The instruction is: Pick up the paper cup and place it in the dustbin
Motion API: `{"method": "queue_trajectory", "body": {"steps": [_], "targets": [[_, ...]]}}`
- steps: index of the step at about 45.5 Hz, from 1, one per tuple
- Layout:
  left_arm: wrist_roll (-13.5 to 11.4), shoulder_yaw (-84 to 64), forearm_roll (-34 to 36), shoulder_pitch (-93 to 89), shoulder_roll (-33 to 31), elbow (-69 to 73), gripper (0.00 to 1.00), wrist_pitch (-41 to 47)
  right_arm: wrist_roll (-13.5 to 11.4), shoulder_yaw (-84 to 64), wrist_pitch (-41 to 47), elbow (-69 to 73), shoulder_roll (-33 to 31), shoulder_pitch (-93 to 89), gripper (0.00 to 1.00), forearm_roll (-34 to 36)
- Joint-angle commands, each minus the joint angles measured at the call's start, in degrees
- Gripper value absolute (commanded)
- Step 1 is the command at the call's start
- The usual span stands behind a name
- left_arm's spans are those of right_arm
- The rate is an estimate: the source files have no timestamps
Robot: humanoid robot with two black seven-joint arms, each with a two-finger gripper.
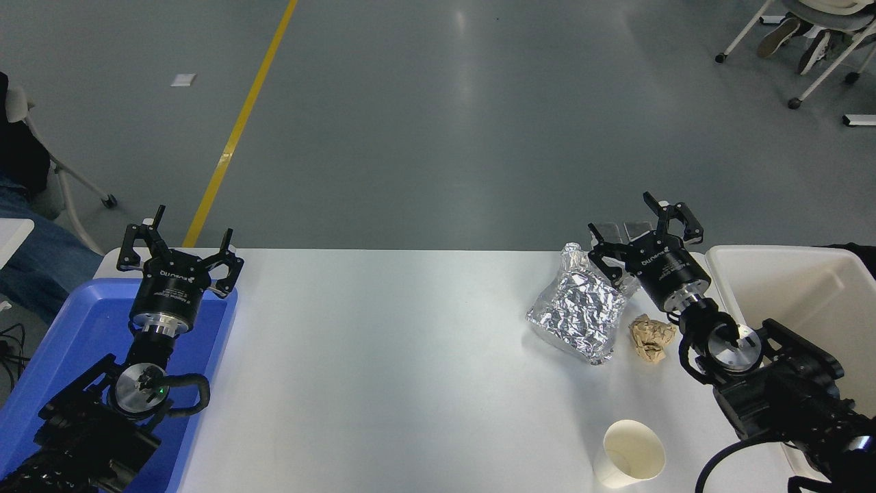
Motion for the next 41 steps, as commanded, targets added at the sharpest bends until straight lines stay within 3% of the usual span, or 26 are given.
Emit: {"method": "queue_trajectory", "body": {"steps": [1, 13, 33, 41], "targets": [[0.07, 0.06, 0.01, 0.02, 0.0, 0.0, 1.0, -0.01, 0.01, -0.04, 0.88, 0.06, -0.14, -0.9, 1.0, 0.05], [-0.01, 0.24, -0.07, -0.07, 0.08, 0.0, 1.0, -0.01, -0.08, -3.89, 0.36, 0.77, -0.4, 3.92, 1.0, -3.19], [-0.1, 0.24, -0.07, -0.07, 0.17, 0.0, 1.0, -0.01, -0.7, -41.5, 0.0, 8.14, -5.94, 39.24, 1.0, -30.79], [-0.1, 0.24, -0.16, -0.07, 0.17, 0.0, 1.0, -0.01, -0.79, -59.08, 0.36, 18.42, -6.91, 52.17, 1.0, -37.47]]}}
